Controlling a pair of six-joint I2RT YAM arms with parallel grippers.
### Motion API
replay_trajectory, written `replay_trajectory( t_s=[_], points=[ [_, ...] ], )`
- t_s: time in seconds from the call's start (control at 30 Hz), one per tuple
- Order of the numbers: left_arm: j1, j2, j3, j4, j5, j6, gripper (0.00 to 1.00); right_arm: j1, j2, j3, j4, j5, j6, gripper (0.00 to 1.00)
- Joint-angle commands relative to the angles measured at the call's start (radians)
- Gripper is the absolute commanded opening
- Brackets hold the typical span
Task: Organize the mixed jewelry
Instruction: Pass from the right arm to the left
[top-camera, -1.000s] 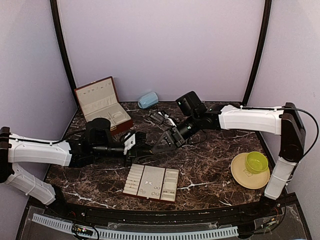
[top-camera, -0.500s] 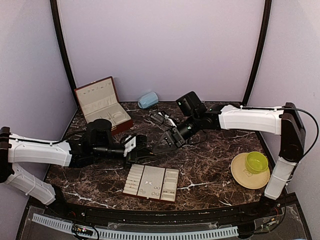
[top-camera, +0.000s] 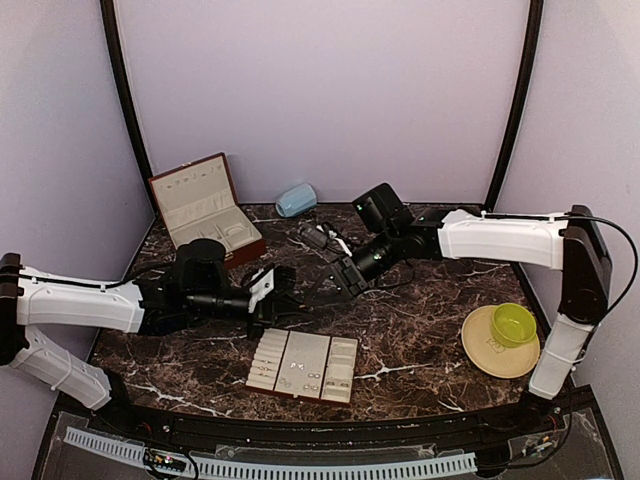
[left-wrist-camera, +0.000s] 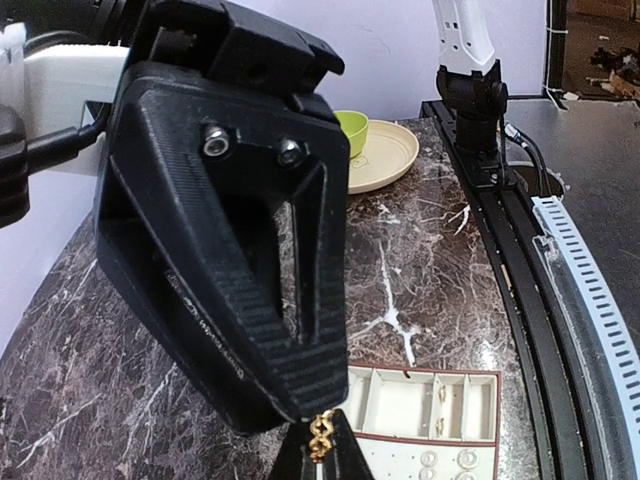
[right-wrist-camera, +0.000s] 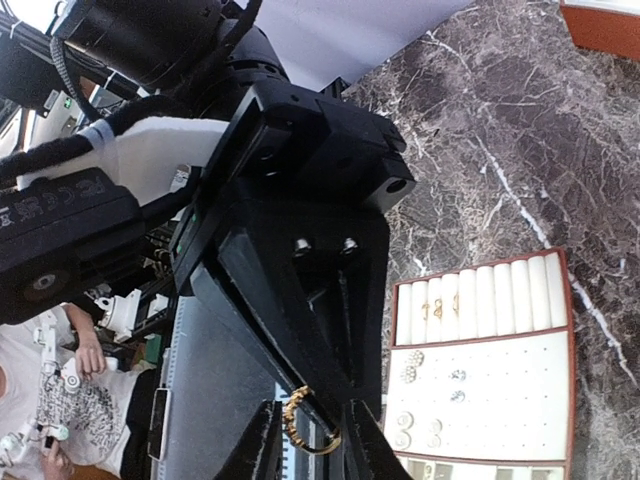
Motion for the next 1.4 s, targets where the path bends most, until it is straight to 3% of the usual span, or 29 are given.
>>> replay_trajectory(
  t_s=[0.0,0.13,0.3,0.5,0.7,1.37],
  points=[
    [-0.004,0.004,0.049,-0.006,0.006,-0.093,0.0,-0.008,-0.058,-0.012,0.032,0.1,0.001,0.27],
    [0.04,0.025,0.075,-0.06,0.085,-0.164,0.0,-0.016,-0.125,-0.066,0.09,0.197,0.022,0.31],
    [0.155,0.048,0.11,-0.067,0.324,-0.267,0.02,-0.006,-0.202,-0.124,0.139,0.394,0.02,0.31],
    [0.19,0.095,0.206,-0.21,0.464,-0.25,0.03,0.037,-0.213,-0.122,0.137,0.483,0.001,0.33],
    [0.19,0.128,0.241,-0.285,0.502,-0.218,0.02,0.1,-0.162,-0.044,0.057,0.579,-0.049,0.29],
    [0.19,0.138,0.257,-0.339,0.484,-0.179,0.02,0.102,-0.154,-0.021,0.073,0.461,-0.02,0.3]
  ],
)
